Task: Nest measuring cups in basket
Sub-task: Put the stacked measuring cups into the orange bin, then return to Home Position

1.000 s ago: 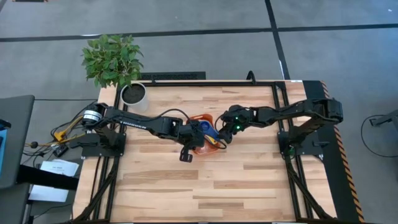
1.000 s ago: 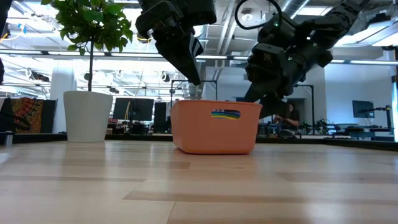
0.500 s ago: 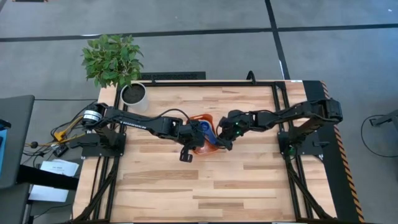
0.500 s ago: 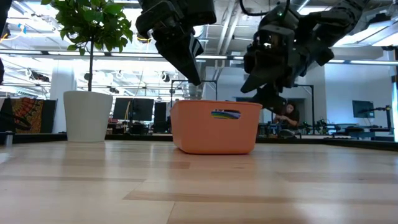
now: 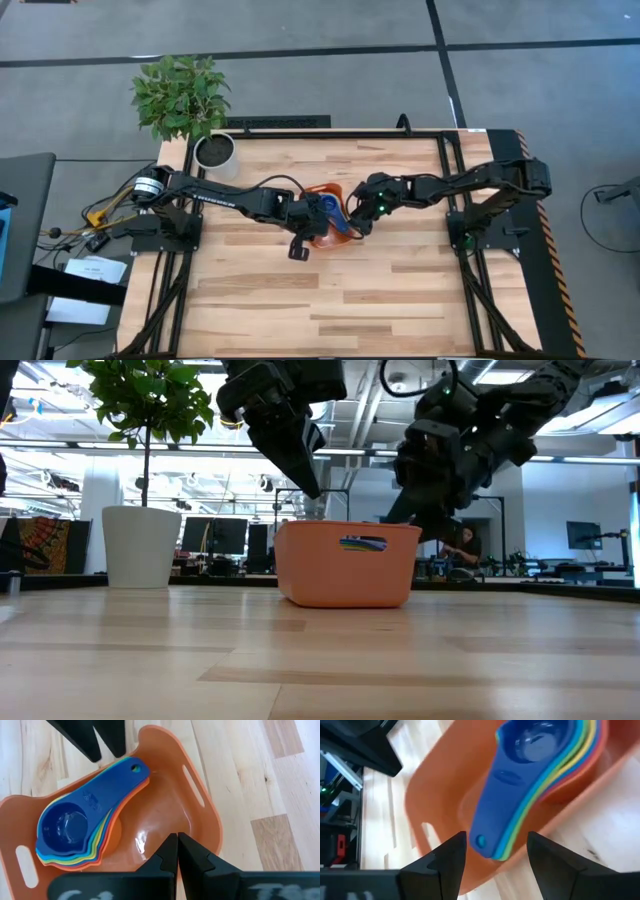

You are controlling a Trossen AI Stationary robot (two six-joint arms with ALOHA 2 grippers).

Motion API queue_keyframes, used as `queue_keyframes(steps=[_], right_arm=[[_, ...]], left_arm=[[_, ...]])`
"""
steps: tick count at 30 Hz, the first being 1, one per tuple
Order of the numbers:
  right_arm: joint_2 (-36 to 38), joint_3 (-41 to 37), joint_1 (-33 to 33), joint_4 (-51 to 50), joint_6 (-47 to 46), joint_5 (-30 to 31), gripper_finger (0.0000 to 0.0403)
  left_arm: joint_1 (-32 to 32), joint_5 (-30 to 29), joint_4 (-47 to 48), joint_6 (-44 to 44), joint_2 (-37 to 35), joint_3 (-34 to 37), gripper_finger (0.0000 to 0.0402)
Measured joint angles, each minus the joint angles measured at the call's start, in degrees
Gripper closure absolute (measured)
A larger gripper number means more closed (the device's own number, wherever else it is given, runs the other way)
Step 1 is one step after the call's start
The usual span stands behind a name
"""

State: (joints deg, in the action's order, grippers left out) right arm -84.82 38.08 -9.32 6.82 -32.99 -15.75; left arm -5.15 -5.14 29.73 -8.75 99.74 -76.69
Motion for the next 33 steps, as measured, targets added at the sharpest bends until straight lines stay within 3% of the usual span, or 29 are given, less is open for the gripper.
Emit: queue_keyframes(steps=[9, 15, 19, 24, 28, 33], right_arm=[[1.54, 0.0, 2.87, 1.88, -0.03, 2.42, 0.0174], [9.11, 0.01, 3.22, -3.02, 1.95, 6.46, 0.0187], [16.79, 0.02, 3.42, -12.08, 4.4, 12.54, 0.0199], [27.11, -4.37, 5.11, -16.42, 3.18, 20.12, 0.0216], [33.86, -9.69, 7.39, -11.73, 0.63, 22.06, 0.0235], [37.61, -14.58, 13.24, -1.3, 2.9, 25.49, 0.0286]], left_arm=[[0.0, -2.2, 0.7, 2.45, 0.0, 0.0, 0.0401], [0.0, -5.14, 6.5, 4.77, -0.39, 0.0, 0.0401], [0.0, -6.85, 7.35, 6.3, -3.45, 1.62, 0.0401], [0.5, -9.29, -0.66, 10.45, -13.44, 13.65, 0.0401], [2.07, -10.33, -14.3, 15.39, -21.13, 28.07, 0.0401], [3.54, -8.87, -32.57, 16.63, -22.58, 41.43, 0.0402]])
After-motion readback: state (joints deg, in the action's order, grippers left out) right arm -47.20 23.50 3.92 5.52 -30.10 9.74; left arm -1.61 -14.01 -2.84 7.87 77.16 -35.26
